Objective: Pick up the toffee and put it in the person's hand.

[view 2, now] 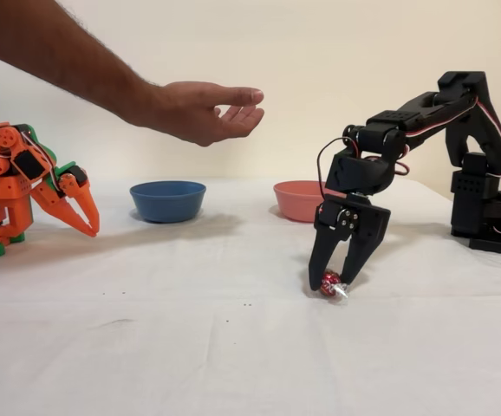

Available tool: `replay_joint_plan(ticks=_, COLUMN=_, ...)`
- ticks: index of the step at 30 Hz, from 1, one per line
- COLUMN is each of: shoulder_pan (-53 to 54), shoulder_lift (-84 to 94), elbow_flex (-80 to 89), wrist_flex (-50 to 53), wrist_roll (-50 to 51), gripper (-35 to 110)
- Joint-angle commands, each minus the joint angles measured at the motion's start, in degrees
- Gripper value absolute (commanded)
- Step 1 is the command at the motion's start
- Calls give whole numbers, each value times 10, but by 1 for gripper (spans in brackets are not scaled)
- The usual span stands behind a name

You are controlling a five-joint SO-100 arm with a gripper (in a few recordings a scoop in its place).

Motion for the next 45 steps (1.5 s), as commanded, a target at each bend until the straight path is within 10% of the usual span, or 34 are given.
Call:
replay_joint_plan(ticks=1, shoulder_pan=9, shoulder_lift=124, elbow_flex=12, wrist_flex=10, wrist_roll=-6, gripper=16)
replay_joint_plan(ticks=45, shoulder_pan=280, shoulder_lift=478, elbow_flex=140, wrist_flex=-39, wrist_roll=-95, gripper=18)
